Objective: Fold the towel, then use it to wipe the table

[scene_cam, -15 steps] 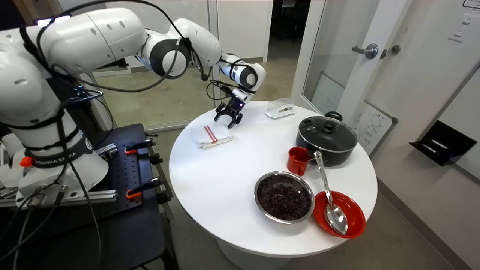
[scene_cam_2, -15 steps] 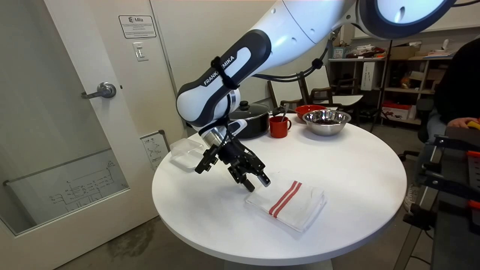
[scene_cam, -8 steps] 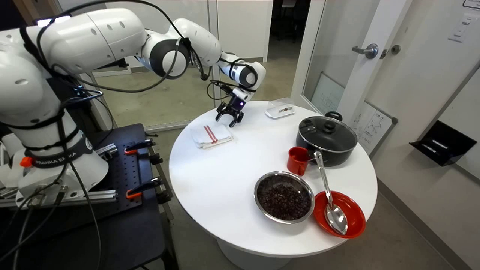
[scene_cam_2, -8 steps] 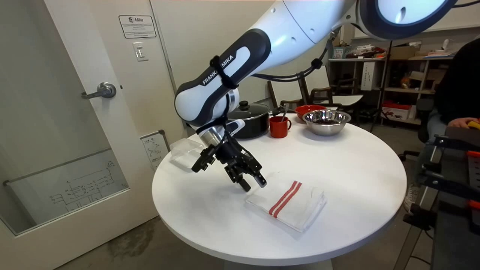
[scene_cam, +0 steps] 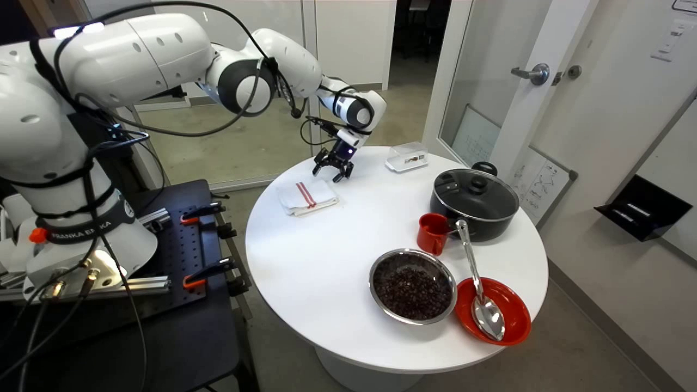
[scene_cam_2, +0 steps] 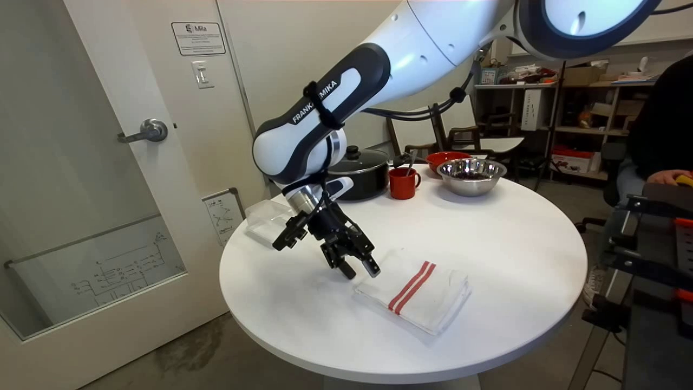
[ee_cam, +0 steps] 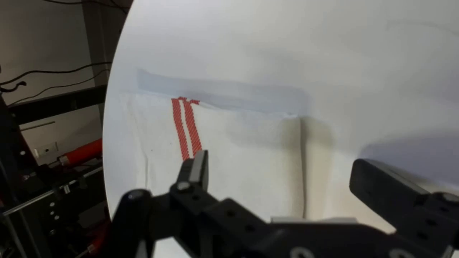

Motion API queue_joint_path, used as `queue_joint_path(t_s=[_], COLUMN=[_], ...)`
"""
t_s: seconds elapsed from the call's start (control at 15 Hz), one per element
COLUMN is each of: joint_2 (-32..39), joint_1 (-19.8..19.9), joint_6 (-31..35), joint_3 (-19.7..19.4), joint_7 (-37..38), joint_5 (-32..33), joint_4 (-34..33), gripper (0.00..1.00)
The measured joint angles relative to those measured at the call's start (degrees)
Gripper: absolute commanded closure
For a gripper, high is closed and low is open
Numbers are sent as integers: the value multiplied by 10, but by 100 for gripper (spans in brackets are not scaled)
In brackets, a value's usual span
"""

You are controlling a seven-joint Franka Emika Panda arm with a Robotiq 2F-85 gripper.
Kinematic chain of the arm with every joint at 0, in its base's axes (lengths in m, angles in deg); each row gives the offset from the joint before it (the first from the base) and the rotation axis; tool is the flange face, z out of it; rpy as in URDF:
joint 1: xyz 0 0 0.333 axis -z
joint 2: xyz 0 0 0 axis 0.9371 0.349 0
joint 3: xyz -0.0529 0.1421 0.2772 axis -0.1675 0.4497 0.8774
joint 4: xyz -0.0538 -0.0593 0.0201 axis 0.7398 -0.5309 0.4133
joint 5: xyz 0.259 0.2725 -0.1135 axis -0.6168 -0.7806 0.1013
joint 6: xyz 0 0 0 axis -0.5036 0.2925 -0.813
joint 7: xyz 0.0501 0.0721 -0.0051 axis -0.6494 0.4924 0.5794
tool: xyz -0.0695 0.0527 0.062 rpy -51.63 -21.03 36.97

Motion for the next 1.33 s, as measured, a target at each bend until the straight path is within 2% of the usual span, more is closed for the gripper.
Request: queue_joint_path(t_s=[0.73,0.8,0.87,1.33], joint_2=[8,9,11,17], joint_1=[5,5,5,7], joint_6=[-93,-95,-95,-101], joint_3=[1,1,1,1], joint_7=[6,8,9,27], joint_5=[-13,-13,-12,-12], joint_4=[0,1,1,0], gripper=[0,25,26,79])
